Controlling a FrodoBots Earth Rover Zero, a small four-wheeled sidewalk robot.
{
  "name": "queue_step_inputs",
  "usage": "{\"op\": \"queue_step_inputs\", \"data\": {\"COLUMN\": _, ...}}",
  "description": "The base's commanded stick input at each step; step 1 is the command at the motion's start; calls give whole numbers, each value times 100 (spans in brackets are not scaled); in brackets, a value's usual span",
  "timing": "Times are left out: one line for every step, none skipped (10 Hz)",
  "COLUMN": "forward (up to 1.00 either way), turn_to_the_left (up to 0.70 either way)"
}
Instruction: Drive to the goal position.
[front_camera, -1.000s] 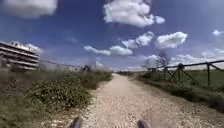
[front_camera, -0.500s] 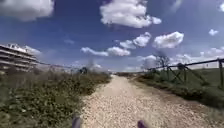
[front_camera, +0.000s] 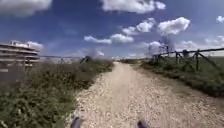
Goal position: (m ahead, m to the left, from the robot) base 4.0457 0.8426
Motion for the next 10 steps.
{"op": "queue_step_inputs", "data": {"forward": 100, "turn_to_the_left": 0}}
{"op": "queue_step_inputs", "data": {"forward": 100, "turn_to_the_left": 0}}
{"op": "queue_step_inputs", "data": {"forward": 100, "turn_to_the_left": 0}}
{"op": "queue_step_inputs", "data": {"forward": 100, "turn_to_the_left": 0}}
{"op": "queue_step_inputs", "data": {"forward": 100, "turn_to_the_left": 0}}
{"op": "queue_step_inputs", "data": {"forward": 100, "turn_to_the_left": -4}}
{"op": "queue_step_inputs", "data": {"forward": 100, "turn_to_the_left": -22}}
{"op": "queue_step_inputs", "data": {"forward": 100, "turn_to_the_left": -27}}
{"op": "queue_step_inputs", "data": {"forward": 100, "turn_to_the_left": -27}}
{"op": "queue_step_inputs", "data": {"forward": 100, "turn_to_the_left": -27}}
